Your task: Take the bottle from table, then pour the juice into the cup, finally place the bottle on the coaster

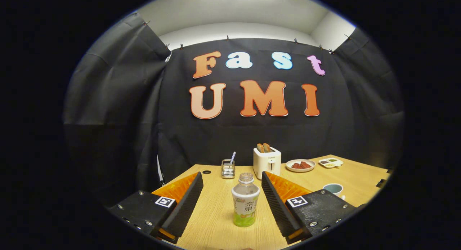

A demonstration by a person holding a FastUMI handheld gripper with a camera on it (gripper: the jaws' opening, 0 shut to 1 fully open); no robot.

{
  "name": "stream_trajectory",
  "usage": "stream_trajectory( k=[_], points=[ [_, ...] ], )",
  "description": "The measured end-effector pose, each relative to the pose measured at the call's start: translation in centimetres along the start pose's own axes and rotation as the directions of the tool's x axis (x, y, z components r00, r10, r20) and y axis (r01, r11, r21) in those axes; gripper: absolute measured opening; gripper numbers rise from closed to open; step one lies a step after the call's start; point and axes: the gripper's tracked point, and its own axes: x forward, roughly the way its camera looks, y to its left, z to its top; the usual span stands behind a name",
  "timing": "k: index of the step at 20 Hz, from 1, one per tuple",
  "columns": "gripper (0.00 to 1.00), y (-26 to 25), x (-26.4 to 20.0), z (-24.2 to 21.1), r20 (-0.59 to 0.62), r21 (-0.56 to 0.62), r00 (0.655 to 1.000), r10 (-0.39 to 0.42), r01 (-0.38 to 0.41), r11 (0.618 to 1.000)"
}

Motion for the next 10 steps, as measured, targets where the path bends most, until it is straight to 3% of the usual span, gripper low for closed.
stream_trajectory(
  k=[10],
  points=[
    [0.97, -2.5, 2.1, -7.4, -0.138, -0.058, 0.987, -0.085, 0.078, 0.995]
  ],
)
